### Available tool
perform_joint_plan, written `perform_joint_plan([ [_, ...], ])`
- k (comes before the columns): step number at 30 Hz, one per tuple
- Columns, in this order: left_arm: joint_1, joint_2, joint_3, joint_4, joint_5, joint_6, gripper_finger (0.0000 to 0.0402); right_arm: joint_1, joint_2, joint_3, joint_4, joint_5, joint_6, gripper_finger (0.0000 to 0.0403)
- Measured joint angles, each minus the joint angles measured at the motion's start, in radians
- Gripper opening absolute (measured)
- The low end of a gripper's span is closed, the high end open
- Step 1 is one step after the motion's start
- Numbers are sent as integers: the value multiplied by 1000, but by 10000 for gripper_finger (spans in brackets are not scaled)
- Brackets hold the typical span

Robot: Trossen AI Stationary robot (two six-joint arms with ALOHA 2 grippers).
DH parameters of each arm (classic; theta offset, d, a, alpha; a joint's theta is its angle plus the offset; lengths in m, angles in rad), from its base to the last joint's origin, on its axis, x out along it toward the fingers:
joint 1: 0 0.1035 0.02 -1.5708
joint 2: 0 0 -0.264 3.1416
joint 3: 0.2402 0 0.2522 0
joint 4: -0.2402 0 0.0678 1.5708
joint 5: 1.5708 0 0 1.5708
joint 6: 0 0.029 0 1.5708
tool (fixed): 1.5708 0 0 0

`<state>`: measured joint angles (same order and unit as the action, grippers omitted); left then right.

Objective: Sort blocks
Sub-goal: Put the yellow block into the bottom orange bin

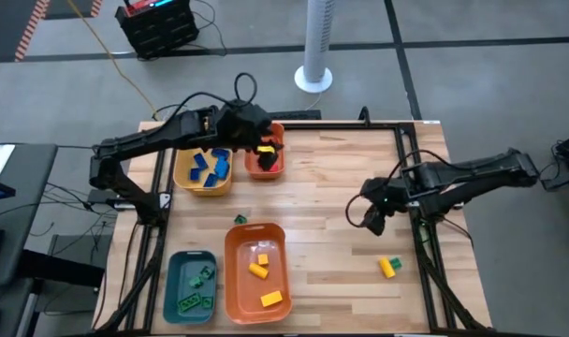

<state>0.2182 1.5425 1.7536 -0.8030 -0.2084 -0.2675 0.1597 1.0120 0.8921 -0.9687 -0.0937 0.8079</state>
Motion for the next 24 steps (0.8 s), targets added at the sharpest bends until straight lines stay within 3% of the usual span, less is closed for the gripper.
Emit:
perform_joint_plan([
  [6,19,-1,1,17,142,-15,244,105,22,0,3,56,255,286],
  [9,42,-1,-3,53,246,71,244,136,34,0,1,100,410,286],
  [13,52,-1,-4,71,278,239,244,174,60,0,-10,120,645,286],
  [18,52,-1,-6,74,332,378,244,228,141,1,-25,105,833,286],
  [24,56,-1,-6,89,444,479,227,308,274,65,-79,24,938,286],
])
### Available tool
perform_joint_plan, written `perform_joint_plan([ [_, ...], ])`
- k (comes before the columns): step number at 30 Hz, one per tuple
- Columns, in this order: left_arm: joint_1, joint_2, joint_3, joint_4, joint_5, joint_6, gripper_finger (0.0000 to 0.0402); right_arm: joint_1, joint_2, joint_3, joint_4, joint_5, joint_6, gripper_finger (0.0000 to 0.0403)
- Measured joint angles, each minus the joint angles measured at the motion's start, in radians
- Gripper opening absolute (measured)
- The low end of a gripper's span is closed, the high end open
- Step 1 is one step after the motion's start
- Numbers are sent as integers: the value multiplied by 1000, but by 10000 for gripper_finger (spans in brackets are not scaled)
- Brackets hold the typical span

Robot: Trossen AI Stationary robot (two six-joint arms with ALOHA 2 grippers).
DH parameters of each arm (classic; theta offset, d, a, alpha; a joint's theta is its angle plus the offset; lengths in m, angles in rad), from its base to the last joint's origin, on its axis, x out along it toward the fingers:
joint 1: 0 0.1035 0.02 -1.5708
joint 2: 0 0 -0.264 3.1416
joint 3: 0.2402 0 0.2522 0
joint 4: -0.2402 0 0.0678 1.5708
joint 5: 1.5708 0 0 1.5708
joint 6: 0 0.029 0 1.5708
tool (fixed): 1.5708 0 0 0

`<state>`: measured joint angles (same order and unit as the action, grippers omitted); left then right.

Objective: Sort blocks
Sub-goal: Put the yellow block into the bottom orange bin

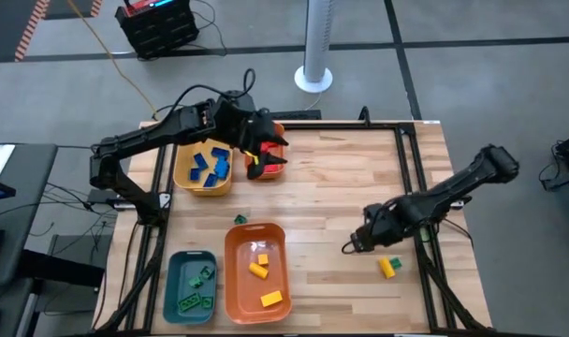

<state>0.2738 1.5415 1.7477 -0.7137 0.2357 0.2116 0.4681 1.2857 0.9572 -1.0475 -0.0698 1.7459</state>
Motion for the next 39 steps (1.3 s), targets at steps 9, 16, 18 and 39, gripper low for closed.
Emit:
perform_joint_plan([
  [9,9,-8,-43,-13,46,27,205,129,104,35,13,-117,180,286],
  [16,7,-34,-93,-10,55,23,205,202,140,35,22,-156,253,286],
  [18,7,-53,-116,-11,55,16,205,216,165,35,52,-167,264,286],
  [39,15,-256,-297,67,-71,28,205,206,438,34,110,-163,108,286],
])
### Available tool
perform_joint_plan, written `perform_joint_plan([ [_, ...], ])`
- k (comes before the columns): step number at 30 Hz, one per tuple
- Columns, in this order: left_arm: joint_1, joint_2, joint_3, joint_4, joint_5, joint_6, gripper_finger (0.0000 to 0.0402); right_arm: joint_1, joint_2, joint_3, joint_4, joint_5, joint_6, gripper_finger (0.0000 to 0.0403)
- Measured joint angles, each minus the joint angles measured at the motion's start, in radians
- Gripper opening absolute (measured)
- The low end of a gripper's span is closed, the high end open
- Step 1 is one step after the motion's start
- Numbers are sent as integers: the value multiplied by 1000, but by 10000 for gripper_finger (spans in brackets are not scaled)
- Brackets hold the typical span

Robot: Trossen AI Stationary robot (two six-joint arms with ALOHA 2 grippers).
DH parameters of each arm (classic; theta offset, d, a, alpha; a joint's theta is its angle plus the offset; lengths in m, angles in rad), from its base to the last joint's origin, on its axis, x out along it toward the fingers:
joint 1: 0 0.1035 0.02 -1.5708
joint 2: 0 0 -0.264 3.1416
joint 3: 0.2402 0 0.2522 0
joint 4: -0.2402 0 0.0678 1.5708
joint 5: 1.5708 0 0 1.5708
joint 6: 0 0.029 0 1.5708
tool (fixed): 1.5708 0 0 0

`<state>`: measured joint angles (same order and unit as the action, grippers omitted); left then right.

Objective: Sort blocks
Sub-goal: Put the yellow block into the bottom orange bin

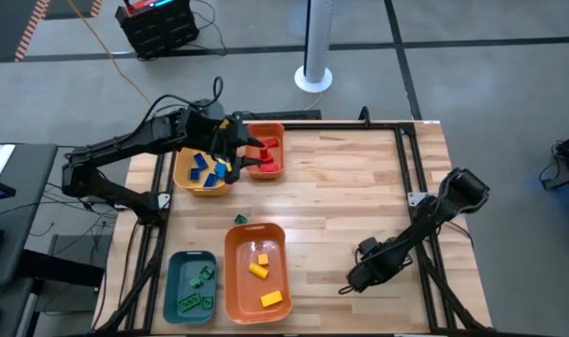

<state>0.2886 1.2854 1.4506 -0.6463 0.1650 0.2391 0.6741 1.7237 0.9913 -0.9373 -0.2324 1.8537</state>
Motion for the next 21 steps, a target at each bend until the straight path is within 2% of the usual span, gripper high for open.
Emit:
perform_joint_plan([
  [9,0,-4,0,-39,2,9,205,-73,30,1,24,22,-34,286],
  [14,0,-25,0,-47,3,30,205,-109,24,0,19,75,-36,285],
  [21,5,-30,0,-47,1,34,205,-229,20,-25,47,85,-230,285],
])
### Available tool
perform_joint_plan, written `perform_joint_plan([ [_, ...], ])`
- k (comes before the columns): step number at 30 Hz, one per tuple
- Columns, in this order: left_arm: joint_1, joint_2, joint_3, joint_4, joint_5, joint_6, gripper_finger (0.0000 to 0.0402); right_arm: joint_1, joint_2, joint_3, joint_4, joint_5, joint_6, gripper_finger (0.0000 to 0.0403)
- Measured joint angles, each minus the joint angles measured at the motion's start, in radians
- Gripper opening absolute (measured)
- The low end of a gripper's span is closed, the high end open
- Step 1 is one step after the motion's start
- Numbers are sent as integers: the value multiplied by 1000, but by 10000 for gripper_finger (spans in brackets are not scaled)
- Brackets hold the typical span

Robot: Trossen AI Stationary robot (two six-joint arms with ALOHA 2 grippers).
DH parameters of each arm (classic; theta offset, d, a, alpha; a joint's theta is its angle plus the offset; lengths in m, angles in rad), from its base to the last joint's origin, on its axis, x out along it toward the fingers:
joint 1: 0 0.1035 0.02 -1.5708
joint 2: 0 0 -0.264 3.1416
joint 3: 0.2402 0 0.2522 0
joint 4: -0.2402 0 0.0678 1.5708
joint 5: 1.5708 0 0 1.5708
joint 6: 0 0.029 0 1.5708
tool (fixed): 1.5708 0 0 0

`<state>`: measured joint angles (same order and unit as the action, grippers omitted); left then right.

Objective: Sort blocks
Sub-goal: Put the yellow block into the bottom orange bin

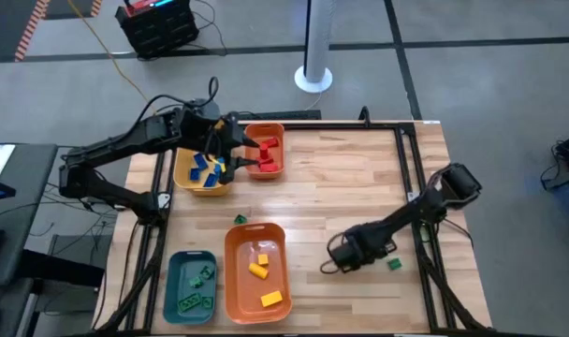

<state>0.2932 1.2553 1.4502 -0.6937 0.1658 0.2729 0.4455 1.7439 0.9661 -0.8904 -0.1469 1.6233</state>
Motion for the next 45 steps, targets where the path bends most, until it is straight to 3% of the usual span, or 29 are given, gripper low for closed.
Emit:
perform_joint_plan([
  [7,0,-7,0,-17,-1,-25,205,-116,-63,0,-85,50,-219,285],
  [14,1,-15,0,-35,-11,-39,205,-255,-159,2,-310,98,-705,285],
  [16,1,-14,0,-35,-13,-44,205,-318,-173,2,-323,73,-766,285],
  [20,0,-14,0,-39,-21,-63,205,-424,-211,2,-241,-53,-738,285],
  [25,0,-20,0,-86,-49,-84,205,-353,-281,3,-158,-14,-733,285],
  [29,0,-19,0,-80,-64,-86,205,-227,-302,3,-161,102,-843,285],
  [33,0,-19,0,-54,-71,-89,205,-112,-299,-22,-28,191,-931,285],
  [37,0,-19,0,-41,-82,-109,205,-76,-299,-102,168,208,-930,285],
  [45,0,-19,0,-57,-93,-117,205,-68,-299,-184,271,357,-914,285],
])
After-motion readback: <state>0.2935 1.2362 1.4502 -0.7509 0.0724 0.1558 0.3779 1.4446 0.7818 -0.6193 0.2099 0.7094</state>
